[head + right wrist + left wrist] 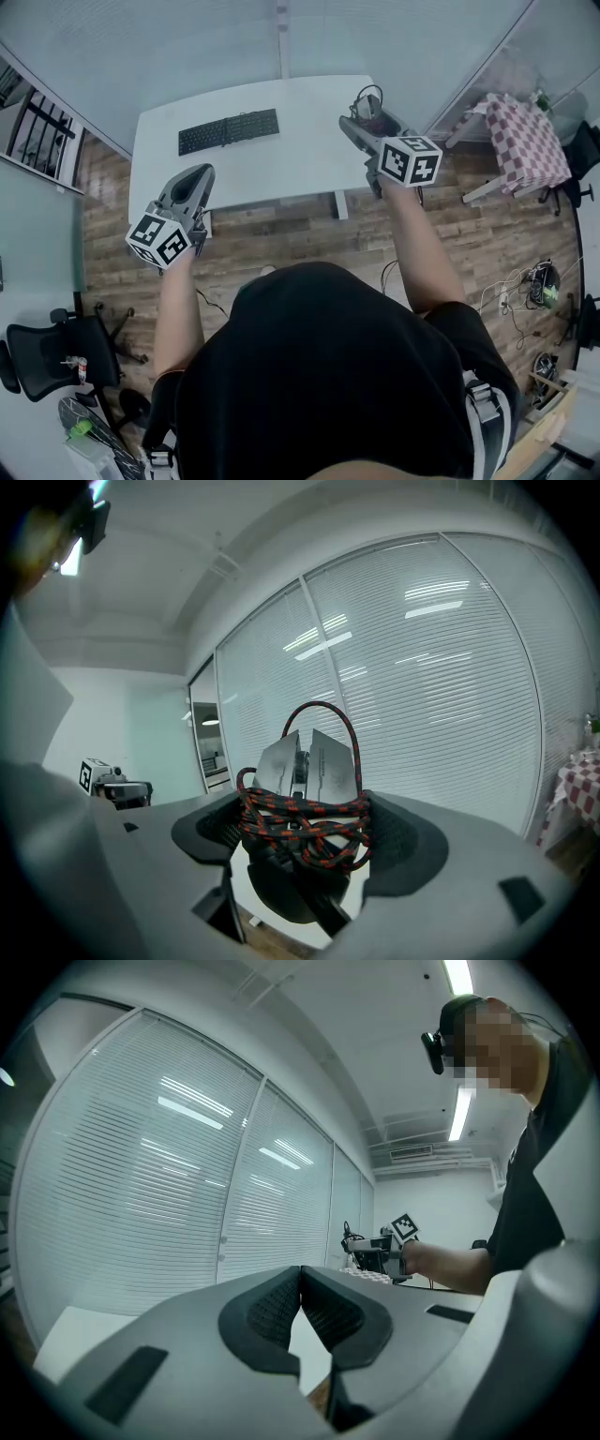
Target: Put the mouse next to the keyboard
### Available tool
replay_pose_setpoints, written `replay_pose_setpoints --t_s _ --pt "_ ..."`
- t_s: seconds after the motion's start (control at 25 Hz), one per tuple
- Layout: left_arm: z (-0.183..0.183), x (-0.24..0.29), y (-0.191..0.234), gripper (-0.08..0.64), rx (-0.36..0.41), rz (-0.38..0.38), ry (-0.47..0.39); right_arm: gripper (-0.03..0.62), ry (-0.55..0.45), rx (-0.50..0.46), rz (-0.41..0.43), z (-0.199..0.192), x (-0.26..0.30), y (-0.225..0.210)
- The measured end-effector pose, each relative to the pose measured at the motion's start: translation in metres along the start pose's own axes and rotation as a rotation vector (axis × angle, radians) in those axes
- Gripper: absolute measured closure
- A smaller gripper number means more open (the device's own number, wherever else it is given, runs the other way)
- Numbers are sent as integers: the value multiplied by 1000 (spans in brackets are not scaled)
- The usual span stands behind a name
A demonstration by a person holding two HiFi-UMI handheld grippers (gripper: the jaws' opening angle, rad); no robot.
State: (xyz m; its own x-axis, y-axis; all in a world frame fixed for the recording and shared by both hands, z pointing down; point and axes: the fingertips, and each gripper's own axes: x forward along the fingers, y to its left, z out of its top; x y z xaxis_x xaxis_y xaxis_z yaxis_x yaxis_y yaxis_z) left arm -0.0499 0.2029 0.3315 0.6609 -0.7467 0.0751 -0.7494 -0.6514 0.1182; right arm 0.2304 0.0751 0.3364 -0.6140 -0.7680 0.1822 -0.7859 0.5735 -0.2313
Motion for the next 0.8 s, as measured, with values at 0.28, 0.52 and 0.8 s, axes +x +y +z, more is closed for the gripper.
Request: replay_pose_setpoints --t_s 0.28,0.52,0.8 --pt "-3 4 2 537 -1 -5 -1 181 14 2 4 -8 8 0" --pt "-9 12 20 537 -14 -9 -4 181 27 -2 -6 -11 25 -7" --pt "-11 23 53 537 -24 -14 0 181 35 3 -26 -9 53 -18"
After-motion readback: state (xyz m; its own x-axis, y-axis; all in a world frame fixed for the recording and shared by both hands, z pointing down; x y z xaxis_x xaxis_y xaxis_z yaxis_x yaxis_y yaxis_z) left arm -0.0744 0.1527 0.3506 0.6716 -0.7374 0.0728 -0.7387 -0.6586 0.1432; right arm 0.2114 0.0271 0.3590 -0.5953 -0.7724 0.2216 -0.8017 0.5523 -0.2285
